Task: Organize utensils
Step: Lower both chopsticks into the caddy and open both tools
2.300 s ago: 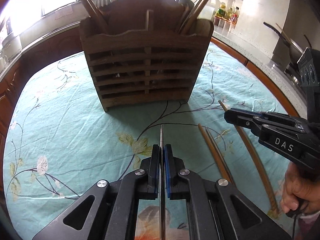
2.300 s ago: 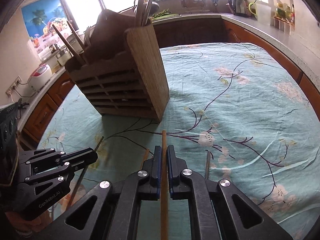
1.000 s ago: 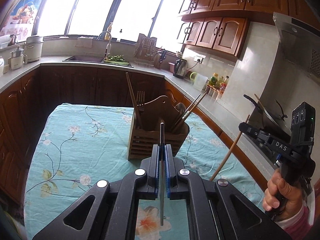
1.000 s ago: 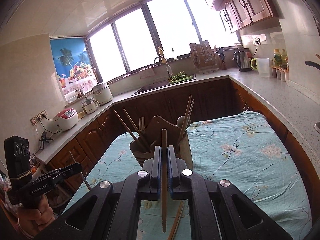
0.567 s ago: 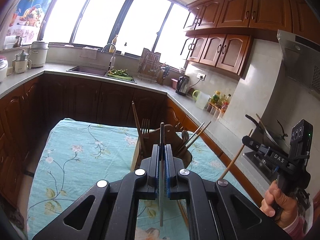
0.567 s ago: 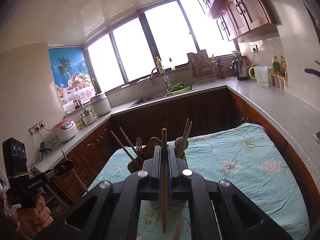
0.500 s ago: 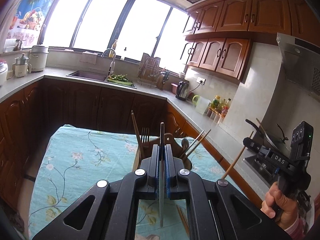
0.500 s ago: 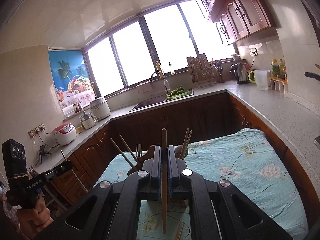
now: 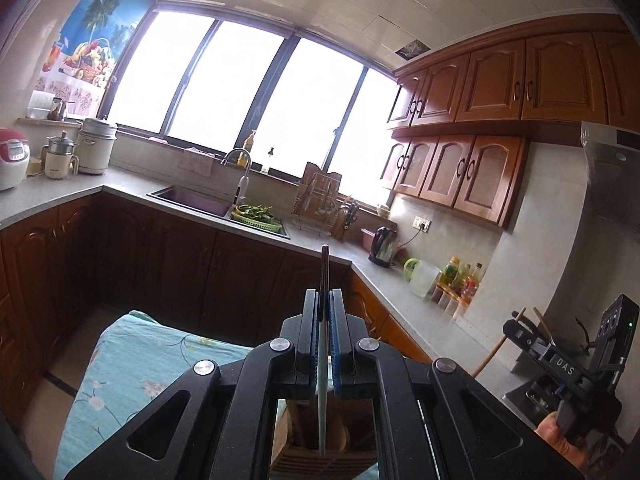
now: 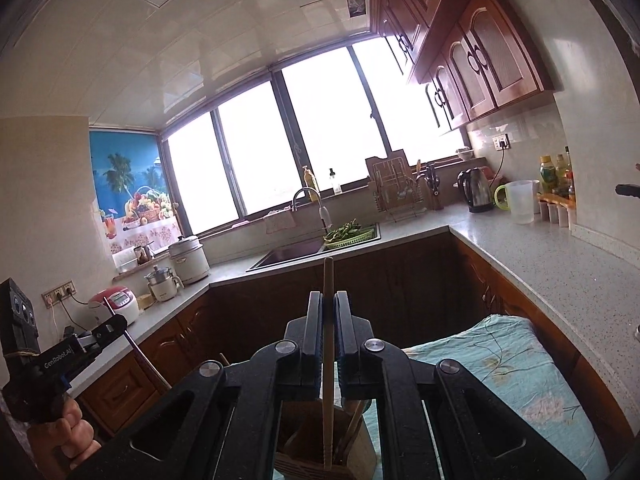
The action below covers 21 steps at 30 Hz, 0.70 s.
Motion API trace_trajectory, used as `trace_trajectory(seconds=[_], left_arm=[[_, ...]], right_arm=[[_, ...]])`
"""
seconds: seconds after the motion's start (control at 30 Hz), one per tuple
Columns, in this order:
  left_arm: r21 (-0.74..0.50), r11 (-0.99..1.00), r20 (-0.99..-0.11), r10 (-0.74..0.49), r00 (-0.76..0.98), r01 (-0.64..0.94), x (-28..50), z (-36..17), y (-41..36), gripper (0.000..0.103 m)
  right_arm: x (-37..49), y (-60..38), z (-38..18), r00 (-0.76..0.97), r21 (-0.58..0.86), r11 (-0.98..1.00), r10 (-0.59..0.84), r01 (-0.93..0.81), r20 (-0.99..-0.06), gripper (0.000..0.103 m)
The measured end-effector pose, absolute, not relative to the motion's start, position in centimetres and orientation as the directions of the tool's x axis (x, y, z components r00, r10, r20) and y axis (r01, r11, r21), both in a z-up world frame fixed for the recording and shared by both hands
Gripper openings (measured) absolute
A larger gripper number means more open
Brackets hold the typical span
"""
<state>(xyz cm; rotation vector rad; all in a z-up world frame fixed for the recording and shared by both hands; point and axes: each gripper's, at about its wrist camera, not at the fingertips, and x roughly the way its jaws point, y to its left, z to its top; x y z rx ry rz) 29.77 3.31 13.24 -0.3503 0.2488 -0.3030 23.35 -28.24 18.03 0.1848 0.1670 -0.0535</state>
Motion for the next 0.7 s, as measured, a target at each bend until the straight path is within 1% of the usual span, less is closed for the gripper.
trace_trajectory(seconds=[0.17,0.3,0.37,0.53,0.7], left_arm=[[-0.409,0.886,-0.176,-0.311,0.934,0.218,32.3,10.8,2.7,0.003],[-0.41,0.891,-0.201,-0.296,0.934,0.194,33.8,8.5,1.4,0.003],[-0.398,0.899,-0.222,-0.288,0.932,0.183,34.4,7.2,0.5,0.003],[-0.384,0.906,-0.287,-0.298,0.91,0.176,36.1,4.7,-1.3,0.003],[-0.374,0.913,-0.339,-0.301,0.891,0.166,37.6,3.6,-2.0,0.003]], right_arm=[[25.0,-28.8,16.6,0.982,0.179,0.98,-0.059,0.092,-0.182,0.005],[25.5,-29.6,14.9,0.981,0.206,0.974,-0.055,0.093,-0.186,0.005],[25.7,-29.8,13.9,0.98,0.215,0.972,-0.055,0.097,-0.193,0.005],[26.6,-30.2,11.4,0.968,0.238,0.966,-0.04,0.101,-0.248,0.006],[27.3,-30.1,9.8,0.953,0.234,0.968,-0.019,0.094,-0.303,0.006]])
